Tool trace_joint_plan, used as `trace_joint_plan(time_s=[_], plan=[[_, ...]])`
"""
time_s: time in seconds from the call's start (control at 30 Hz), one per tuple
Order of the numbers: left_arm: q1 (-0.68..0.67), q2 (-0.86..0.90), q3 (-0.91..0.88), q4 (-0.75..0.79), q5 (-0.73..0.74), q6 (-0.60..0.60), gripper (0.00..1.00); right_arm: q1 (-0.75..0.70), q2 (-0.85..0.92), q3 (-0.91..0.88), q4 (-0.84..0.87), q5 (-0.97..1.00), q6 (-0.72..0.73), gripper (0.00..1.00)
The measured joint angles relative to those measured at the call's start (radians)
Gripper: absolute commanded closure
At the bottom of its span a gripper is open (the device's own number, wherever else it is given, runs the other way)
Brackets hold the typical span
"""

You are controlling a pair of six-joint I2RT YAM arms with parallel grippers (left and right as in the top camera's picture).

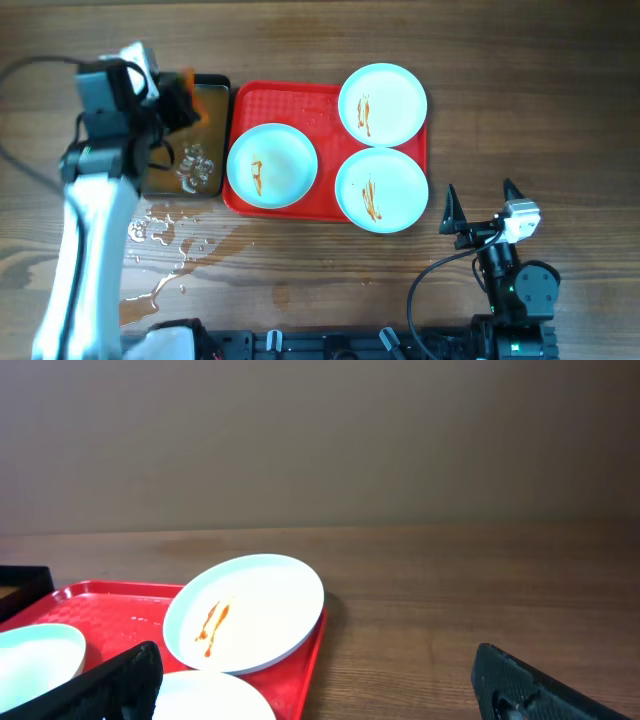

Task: Clean dirty plates on tray and stack at the side
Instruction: 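Carry the sponge with the left gripper onto the left white plate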

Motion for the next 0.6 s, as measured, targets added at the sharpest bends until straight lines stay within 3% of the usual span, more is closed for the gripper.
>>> trace_joint_plan(time_s=[0.1, 0.2, 0.47, 0.6], plan=[[-0.097, -0.151, 0.035, -0.008, 0.042, 0.000, 0.96, 0.000, 0.000, 0.000, 0.000, 0.000, 0.000, 0.00], [-0.227, -0.171, 0.041, -0.064, 0.071, 0.000, 0.96, 0.000, 0.000, 0.000, 0.000, 0.000, 0.000, 0.00], [-0.471, 0.209, -0.025, -0.069, -0.066, -0.004, 0.96, 0.000, 0.000, 0.000, 0.000, 0.000, 0.000, 0.00], [-0.526, 0.400, -0.031, 0.008, -0.133, -0.077, 0.96, 0.000, 0.000, 0.000, 0.000, 0.000, 0.000, 0.00]])
